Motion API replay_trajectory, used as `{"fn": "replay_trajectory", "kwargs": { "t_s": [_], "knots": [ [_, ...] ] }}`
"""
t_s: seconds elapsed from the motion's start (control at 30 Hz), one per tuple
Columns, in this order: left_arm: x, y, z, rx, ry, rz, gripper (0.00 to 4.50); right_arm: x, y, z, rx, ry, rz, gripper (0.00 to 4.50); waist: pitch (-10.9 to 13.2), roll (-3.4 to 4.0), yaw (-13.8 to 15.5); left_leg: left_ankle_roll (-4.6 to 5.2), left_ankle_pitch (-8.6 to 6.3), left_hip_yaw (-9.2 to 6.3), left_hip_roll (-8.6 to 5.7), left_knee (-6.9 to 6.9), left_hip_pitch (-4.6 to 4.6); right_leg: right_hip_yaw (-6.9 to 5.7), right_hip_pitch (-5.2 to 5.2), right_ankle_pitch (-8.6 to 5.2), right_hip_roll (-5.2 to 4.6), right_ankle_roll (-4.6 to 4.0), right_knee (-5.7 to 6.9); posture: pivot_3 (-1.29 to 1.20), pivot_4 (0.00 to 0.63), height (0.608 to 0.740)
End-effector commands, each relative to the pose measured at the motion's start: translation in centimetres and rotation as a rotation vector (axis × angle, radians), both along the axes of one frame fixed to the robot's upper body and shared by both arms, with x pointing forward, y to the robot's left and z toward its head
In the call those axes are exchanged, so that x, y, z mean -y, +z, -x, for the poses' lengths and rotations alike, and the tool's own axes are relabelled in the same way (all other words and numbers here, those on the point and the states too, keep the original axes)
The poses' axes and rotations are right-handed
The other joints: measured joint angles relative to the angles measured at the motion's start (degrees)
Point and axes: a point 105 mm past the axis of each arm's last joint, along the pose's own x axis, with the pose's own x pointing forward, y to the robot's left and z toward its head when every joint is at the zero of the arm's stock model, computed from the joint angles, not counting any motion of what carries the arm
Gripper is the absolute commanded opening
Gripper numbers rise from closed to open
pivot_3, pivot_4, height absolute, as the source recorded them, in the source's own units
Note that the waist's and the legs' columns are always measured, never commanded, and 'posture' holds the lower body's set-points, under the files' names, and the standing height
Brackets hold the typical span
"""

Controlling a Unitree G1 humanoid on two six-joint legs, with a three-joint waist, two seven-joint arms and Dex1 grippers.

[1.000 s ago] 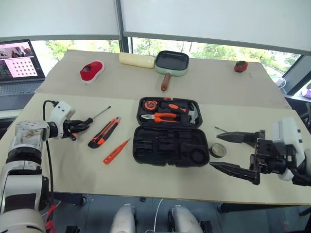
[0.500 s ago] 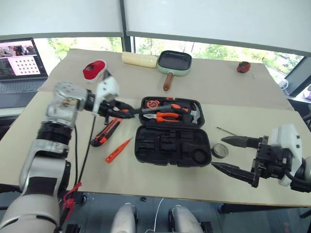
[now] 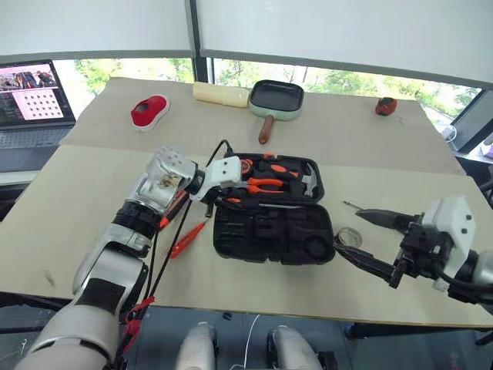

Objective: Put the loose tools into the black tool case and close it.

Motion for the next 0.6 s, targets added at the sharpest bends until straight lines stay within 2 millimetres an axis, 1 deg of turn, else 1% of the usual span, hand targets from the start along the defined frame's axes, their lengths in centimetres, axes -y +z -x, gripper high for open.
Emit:
{"fn": "replay_trajectory", "kwargs": {
  "t_s": [0.03, 0.23, 0.3, 0.37, 0.43, 0.53, 0.57, 0.6],
  "knots": [
    [0.4, 0.4, -0.3, 0.029, -0.019, -0.003, 0.90, -0.5, 0.7, 0.0, 0.052, 0.005, 0.005, 4.50, 0.00, 0.00, 0.04, 0.00, 0.00, -0.01, 0.00, 0.00, 0.00, 0.00, 0.00, 0.00, 0.00, 0.00, 0.00, 0.00, 0.150, 0.740],
    [1.0, 0.0, -0.7, 0.030, -0.014, 0.002, 0.90, -0.7, 0.6, -0.1, 0.059, 0.001, -0.005, 4.50, 0.00, 0.00, 0.18, 0.00, 0.00, -0.02, -0.01, 0.00, -0.01, 0.00, 0.00, 0.00, -0.01, 0.00, 0.00, 0.00, 0.150, 0.740],
    [1.3, 0.3, -0.8, 0.026, -0.011, 0.018, 1.91, -0.9, 0.5, 0.1, 0.057, 0.004, -0.011, 4.50, 0.00, 0.00, 0.26, 0.00, 0.00, -0.03, -0.02, 0.00, -0.01, 0.00, 0.00, 0.00, -0.01, 0.00, 0.00, 0.00, 0.150, 0.740],
    [1.4, 0.7, -0.8, 0.027, -0.017, 0.029, 2.51, -1.0, 0.4, 0.3, 0.054, 0.008, -0.016, 4.50, 0.00, 0.00, 0.32, 0.00, 0.00, -0.04, -0.02, 0.01, -0.01, 0.00, 0.00, 0.00, 0.00, 0.00, 0.00, 0.00, 0.150, 0.740],
    [1.5, 1.3, -0.8, 0.034, -0.024, 0.042, 3.28, -1.1, 0.4, 0.4, 0.054, 0.010, -0.018, 4.50, 0.00, 0.00, 0.37, 0.00, 0.00, -0.05, -0.02, 0.00, -0.01, -0.01, 0.00, 0.00, 0.00, 0.00, 0.01, 0.00, 0.150, 0.740],
    [1.6, 2.3, -0.8, 0.052, -0.030, 0.061, 4.31, -1.1, 0.4, 0.5, 0.052, 0.012, -0.022, 4.50, 0.00, 0.00, 0.43, 0.01, 0.01, -0.06, -0.03, 0.02, 0.00, -0.01, 0.01, 0.00, 0.00, 0.00, 0.02, 0.00, 0.150, 0.740],
    [1.7, 2.7, -0.8, 0.059, -0.035, 0.067, 4.47, -1.2, 0.4, 0.5, 0.051, 0.014, -0.024, 4.50, 0.00, 0.00, 0.47, 0.02, 0.02, -0.07, -0.03, 0.03, 0.00, -0.01, 0.02, 0.01, 0.00, 0.00, 0.02, 0.00, 0.150, 0.740],
    [1.7, 2.9, -0.8, 0.063, -0.038, 0.071, 4.47, -1.2, 0.4, 0.6, 0.050, 0.015, -0.025, 4.50, 0.00, 0.00, 0.48, 0.02, 0.02, -0.08, -0.03, 0.04, -0.01, -0.01, 0.02, 0.01, 0.00, 0.00, 0.02, 0.00, 0.150, 0.740]
  ]
}}
